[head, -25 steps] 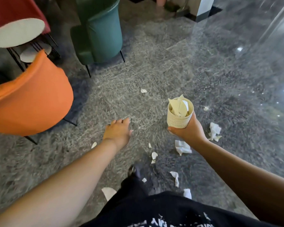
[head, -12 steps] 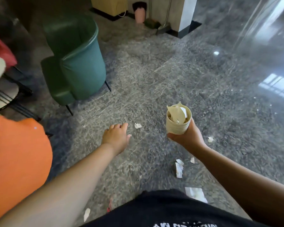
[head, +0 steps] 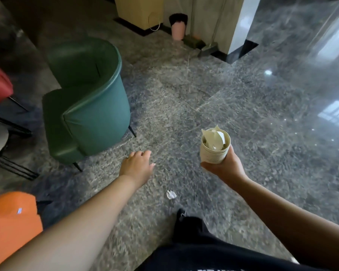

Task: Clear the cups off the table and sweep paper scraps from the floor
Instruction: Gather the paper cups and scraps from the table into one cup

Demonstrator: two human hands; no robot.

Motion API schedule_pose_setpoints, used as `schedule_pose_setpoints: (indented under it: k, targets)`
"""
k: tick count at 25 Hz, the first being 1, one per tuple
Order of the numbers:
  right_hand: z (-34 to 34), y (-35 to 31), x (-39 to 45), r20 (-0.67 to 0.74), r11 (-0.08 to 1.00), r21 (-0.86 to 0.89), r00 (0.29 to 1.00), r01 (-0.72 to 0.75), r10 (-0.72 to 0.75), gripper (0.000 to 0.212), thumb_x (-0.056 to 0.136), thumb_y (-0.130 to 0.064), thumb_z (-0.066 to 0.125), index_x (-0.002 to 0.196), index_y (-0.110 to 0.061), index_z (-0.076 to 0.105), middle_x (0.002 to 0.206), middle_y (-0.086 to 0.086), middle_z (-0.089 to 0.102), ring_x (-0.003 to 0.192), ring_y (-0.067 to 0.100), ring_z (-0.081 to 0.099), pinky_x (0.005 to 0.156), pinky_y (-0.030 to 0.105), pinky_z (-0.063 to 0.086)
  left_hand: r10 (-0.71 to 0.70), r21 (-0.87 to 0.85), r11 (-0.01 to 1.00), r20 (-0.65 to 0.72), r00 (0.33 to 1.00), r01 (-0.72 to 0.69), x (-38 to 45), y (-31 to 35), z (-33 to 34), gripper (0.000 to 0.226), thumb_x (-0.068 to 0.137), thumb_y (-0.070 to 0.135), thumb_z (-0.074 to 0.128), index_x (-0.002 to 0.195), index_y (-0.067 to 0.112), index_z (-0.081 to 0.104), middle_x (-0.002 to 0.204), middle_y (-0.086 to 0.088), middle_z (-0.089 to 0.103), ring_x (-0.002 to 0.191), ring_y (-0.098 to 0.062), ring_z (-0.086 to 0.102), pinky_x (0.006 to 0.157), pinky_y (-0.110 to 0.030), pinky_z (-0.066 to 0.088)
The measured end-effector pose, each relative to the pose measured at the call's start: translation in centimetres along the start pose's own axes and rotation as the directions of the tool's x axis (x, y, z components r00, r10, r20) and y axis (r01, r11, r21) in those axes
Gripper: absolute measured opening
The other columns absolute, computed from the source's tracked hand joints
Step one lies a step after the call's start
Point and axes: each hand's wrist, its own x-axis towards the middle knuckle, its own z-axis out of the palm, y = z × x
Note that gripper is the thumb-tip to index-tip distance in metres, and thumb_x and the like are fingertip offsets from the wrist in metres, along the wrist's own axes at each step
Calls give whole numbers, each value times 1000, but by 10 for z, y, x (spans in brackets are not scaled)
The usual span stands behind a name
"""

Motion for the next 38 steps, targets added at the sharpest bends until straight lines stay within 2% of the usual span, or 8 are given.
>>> schedule_pose_setpoints:
  k: [7,11,16,19,26,34,38]
  targets:
    - [36,-80,236,58,998,-50,998,23,-20,84,49,-39,88,119,-42,41,99,-20,61,94,7,59,78,29,47,-53,-6,999,-16,998,53,201,-46,-76,39,94,41,46,127,20,48,131,-5,52,120,-29,45,97,-42,39]
    - [76,-109,349,75,997,-62,996,55,-51,85,49,-40,88,121,-39,43,98,-23,60,95,6,59,78,26,44,-46,9,999,2,999,46,318,-71,-98,41,93,41,47,130,22,46,132,-4,50,121,-29,44,97,-42,38]
    - [116,-153,515,7,998,-59,1000,16,-15,85,50,-40,90,121,-35,43,105,-14,64,98,12,61,84,36,50,9,31,999,43,999,-10,502,-106,-141,42,94,43,45,131,23,45,135,-4,48,123,-28,42,99,-43,35]
    - [125,-181,602,-21,998,-64,1000,-7,5,85,52,-36,91,122,-32,43,107,-12,63,100,13,60,84,34,49,51,53,997,54,997,-53,599,-118,-173,44,94,44,44,132,22,44,135,-5,48,124,-28,42,100,-43,35]
    - [135,-213,810,-46,998,-16,997,-55,54,83,50,-36,90,119,-38,43,102,-18,63,95,7,60,79,31,49,112,70,990,84,990,-118,820,-112,-213,46,92,46,48,132,21,45,135,-5,49,126,-28,42,101,-42,36]
    - [123,-259,1082,22,998,-48,999,-45,46,81,48,-38,90,113,-44,42,95,-25,61,87,-5,57,70,24,46,-5,21,1000,131,991,2,1069,-93,-274,45,94,43,47,134,23,44,137,-4,48,127,-27,41,103,-41,35]
    - [132,-290,1199,32,996,-83,998,-45,48,84,49,-41,89,118,-41,42,98,-22,60,92,3,58,76,28,47,-25,13,1000,103,994,23,1174,-100,-308,43,95,38,46,134,23,44,136,-3,49,126,-27,41,101,-43,38]
